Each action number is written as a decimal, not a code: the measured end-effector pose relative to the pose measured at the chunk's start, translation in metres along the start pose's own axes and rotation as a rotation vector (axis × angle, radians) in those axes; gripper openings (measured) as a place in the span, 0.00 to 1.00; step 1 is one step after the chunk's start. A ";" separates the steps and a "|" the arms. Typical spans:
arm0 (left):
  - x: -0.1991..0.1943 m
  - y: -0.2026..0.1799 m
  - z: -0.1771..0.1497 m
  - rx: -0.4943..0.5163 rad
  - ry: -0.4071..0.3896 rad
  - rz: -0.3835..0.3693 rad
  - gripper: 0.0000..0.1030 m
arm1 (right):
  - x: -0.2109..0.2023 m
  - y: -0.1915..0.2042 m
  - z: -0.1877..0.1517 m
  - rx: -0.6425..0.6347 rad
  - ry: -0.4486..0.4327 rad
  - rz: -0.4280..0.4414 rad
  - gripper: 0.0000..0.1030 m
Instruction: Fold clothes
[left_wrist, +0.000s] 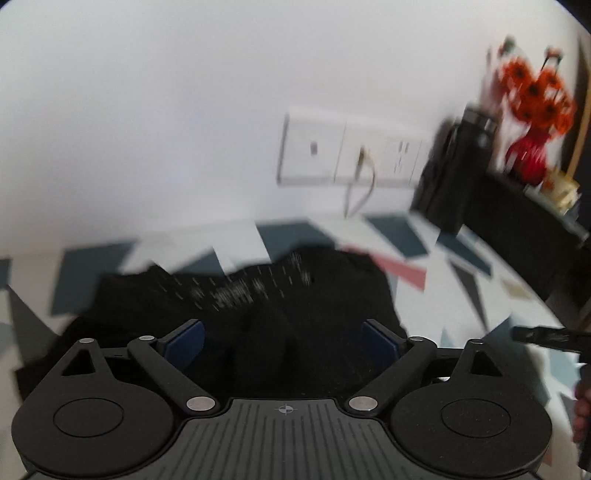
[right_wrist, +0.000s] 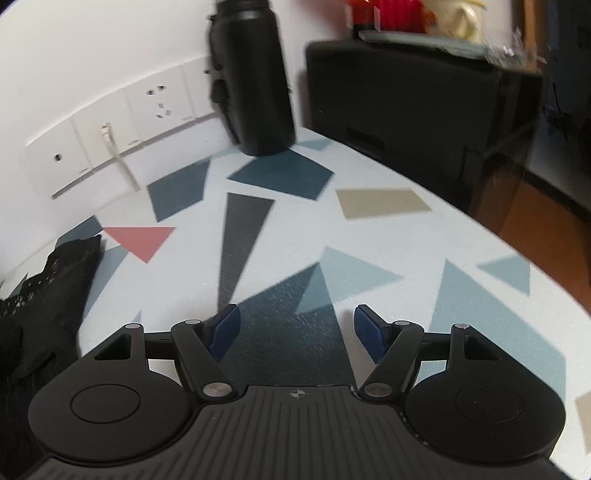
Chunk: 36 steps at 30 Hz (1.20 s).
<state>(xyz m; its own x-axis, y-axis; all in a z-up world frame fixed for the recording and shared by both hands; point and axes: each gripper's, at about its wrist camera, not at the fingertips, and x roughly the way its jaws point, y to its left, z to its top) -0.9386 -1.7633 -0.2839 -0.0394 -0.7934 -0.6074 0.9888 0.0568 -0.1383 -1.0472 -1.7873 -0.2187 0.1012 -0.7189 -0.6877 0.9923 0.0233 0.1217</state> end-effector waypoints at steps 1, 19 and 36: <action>-0.015 0.010 -0.001 -0.027 -0.024 0.004 0.90 | -0.001 0.004 0.001 -0.006 -0.002 0.015 0.68; -0.046 0.114 -0.087 -0.278 0.111 0.336 0.99 | -0.014 0.194 -0.030 -0.409 0.102 0.423 0.69; -0.036 0.100 -0.096 -0.154 0.122 0.411 0.99 | -0.005 0.250 -0.044 -0.488 0.197 0.558 0.83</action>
